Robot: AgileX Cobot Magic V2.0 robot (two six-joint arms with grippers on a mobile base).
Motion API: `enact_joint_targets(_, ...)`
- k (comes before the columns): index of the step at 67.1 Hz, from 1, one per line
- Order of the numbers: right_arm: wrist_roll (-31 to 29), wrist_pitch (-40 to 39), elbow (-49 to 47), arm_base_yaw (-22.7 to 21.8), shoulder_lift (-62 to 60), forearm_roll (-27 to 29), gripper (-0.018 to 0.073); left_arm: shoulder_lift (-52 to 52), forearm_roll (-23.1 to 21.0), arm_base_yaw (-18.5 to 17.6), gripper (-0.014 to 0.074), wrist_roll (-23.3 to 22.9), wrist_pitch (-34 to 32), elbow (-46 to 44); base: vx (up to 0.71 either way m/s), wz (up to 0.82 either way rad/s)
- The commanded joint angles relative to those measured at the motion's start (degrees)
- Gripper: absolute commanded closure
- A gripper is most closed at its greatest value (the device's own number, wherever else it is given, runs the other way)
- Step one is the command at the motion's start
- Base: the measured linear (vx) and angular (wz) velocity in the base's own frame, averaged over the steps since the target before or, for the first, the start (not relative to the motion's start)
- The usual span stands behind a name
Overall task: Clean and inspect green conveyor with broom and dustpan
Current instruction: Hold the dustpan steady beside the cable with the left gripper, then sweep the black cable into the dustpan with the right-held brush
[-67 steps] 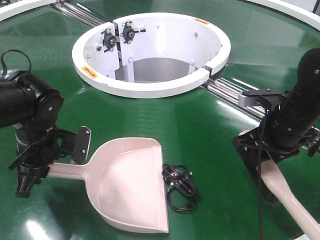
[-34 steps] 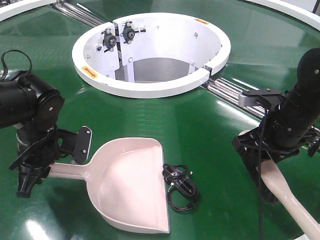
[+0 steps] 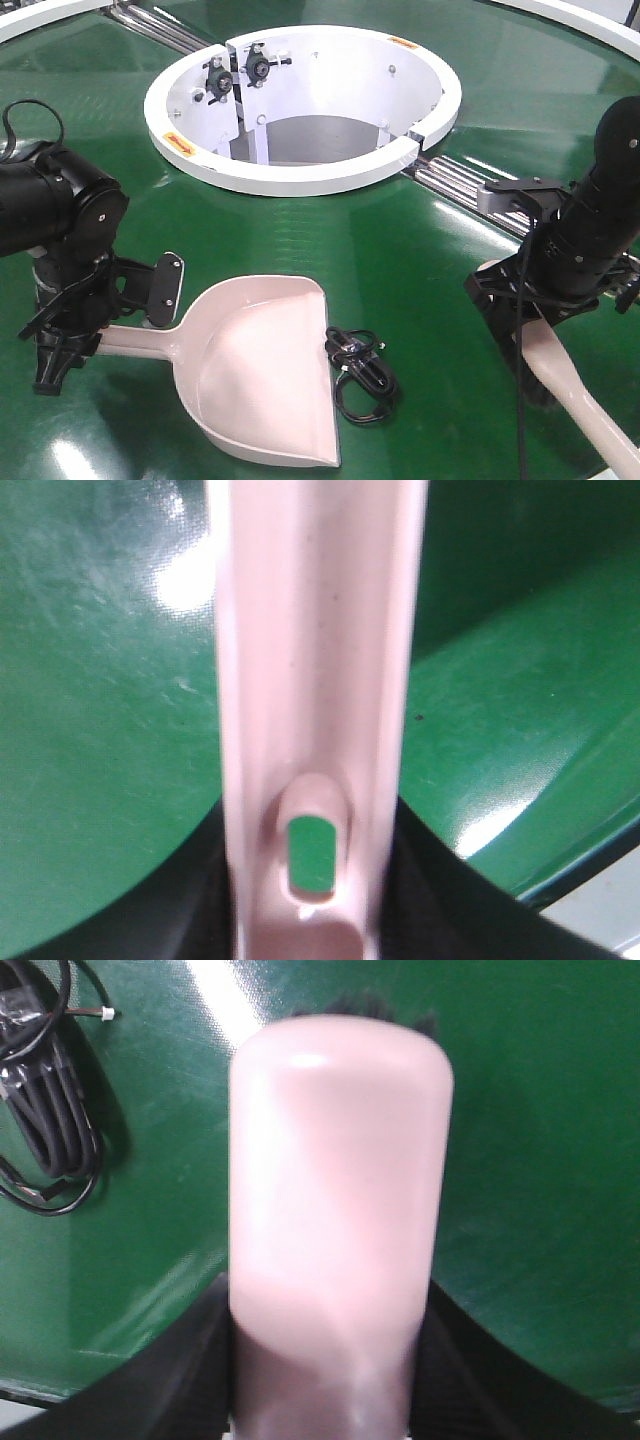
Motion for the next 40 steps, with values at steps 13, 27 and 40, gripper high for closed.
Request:
enact_joint_targets(13, -0.6, 1.6, -1.4, 0.0, -2.4, 0.4, 0.0562, -2.1, -1.1, -0.7, 0.0619, 0.6, 1.4, -1.6, 0.0, 0.0)
enact_joint_targets(27, 2.5, -0.3, -1.4, 0.0, -2.1, 2.5, 0.0562, -2.1, -1.1, -0.7, 0.0619, 0.6, 1.4, -1.6, 0.0, 0.0)
enact_joint_targets(40, 6.7, 0.2, -1.4, 1.8, 0.3, 3.6, 0.0562, -2.1, -1.1, -0.7, 0.0619, 0.6, 1.4, -1.6, 0.0, 0.0)
